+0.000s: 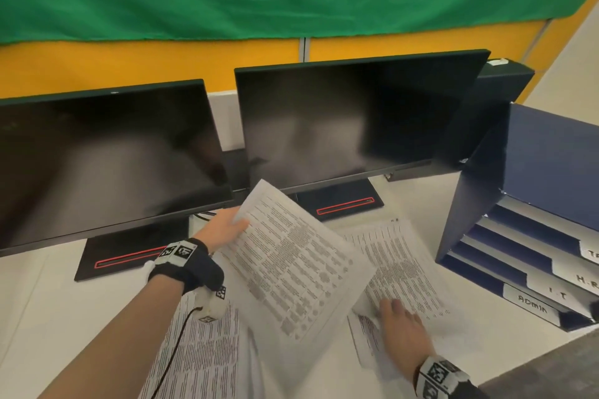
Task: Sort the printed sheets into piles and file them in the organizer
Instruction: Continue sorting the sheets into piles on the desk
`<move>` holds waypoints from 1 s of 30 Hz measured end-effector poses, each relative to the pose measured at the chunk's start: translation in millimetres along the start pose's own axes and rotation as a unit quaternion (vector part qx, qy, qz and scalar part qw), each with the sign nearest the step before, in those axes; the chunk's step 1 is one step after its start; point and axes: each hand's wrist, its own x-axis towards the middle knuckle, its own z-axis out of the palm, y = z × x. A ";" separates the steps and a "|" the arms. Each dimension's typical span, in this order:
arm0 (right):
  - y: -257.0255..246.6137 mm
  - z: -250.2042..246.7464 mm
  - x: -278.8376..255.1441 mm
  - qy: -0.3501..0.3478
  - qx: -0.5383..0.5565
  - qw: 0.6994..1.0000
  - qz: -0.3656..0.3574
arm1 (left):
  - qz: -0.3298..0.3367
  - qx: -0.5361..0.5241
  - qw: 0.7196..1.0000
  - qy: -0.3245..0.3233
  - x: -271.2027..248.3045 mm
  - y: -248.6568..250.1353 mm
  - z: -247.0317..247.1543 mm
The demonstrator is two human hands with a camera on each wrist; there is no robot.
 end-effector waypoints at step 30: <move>51.6 6.2 47.5 -0.006 0.295 0.955 0.025 | 0.004 0.353 0.906 -0.233 37.4 19.5 96.1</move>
